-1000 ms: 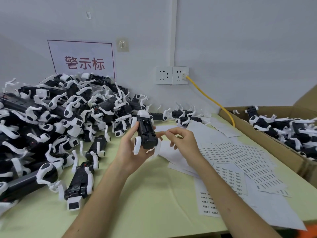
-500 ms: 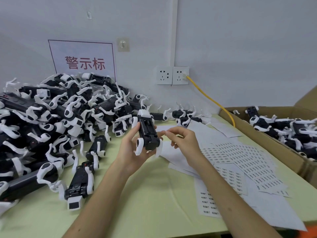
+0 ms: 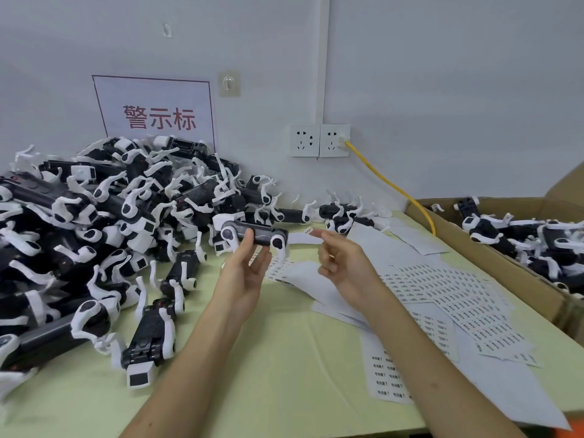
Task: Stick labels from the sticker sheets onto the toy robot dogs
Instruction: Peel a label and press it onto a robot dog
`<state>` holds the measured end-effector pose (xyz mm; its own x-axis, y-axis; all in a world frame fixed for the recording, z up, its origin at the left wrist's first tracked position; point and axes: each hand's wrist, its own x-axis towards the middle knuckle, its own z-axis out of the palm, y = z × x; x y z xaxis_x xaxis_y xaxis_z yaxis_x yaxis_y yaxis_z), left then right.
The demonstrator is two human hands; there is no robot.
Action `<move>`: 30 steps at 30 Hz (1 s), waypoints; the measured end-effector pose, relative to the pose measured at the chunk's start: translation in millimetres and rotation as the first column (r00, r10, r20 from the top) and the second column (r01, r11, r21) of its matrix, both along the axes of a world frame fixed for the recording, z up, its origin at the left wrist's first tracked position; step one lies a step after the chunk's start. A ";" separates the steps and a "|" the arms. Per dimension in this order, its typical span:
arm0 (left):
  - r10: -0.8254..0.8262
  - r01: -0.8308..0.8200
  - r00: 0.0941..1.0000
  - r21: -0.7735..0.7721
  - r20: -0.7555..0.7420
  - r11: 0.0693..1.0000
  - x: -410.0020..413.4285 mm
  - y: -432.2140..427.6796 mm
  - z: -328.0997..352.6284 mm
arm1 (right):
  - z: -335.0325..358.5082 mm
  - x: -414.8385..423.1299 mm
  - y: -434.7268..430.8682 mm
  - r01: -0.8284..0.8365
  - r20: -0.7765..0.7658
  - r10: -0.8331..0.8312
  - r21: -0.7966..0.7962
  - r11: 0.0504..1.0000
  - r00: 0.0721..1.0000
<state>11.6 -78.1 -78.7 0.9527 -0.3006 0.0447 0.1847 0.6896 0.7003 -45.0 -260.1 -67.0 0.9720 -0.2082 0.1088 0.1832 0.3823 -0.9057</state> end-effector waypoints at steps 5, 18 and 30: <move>0.050 -0.051 0.998 -0.036 -0.032 0.998 -4.9 -5.0 -0.2 | -2.7 -4.7 21.5 -0.332 0.018 0.336 0.205 0.921 0.942; -0.133 0.128 0.986 -0.047 -0.103 0.991 -12.9 -12.2 -2.8 | -20.0 -9.6 49.1 -0.534 0.061 0.546 0.322 0.782 0.836; -0.124 0.123 0.990 -0.021 -0.072 0.992 -6.1 -12.2 -9.7 | -19.1 -13.0 54.1 -0.547 0.055 0.560 0.313 0.777 0.827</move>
<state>5.5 -90.2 -88.4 0.9091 -0.4163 -0.0179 0.3199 0.6697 0.6702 -58.1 -206.1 -86.0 0.9318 0.3513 0.0913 -0.1777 0.6608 -0.7292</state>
